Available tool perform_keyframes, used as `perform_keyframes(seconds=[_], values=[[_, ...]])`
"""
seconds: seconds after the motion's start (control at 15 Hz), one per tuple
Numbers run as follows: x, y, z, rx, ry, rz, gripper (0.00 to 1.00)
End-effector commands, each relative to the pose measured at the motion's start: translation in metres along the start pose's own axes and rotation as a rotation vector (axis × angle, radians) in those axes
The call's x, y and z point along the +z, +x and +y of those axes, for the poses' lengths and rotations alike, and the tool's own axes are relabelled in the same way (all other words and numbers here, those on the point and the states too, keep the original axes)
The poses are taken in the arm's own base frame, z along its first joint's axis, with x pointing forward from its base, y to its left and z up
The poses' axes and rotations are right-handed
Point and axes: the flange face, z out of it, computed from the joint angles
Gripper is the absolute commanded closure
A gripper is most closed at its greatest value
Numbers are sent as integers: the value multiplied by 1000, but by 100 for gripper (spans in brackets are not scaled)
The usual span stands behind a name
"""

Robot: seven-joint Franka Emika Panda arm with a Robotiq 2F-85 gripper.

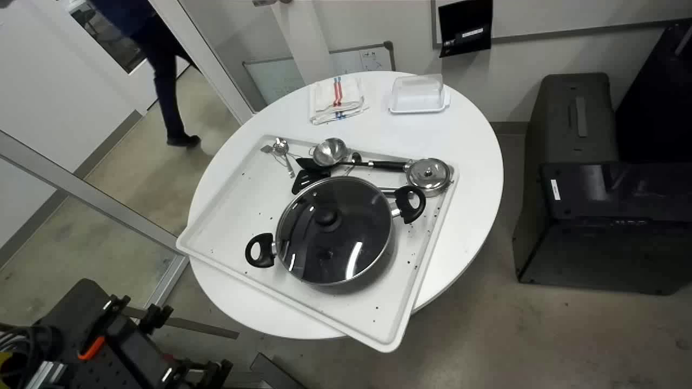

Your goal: Uncover the pot

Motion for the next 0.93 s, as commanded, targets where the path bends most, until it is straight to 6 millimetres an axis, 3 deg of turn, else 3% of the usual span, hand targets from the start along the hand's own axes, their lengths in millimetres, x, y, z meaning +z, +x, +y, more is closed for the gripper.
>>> perform_keyframes(seconds=[0.0, 0.47, 0.87], values=[[0, 0, 0, 0, 0, -1, 0], [0, 0, 0, 0, 0, -1, 0], [34, 13, 13, 17, -33, -63, 0]])
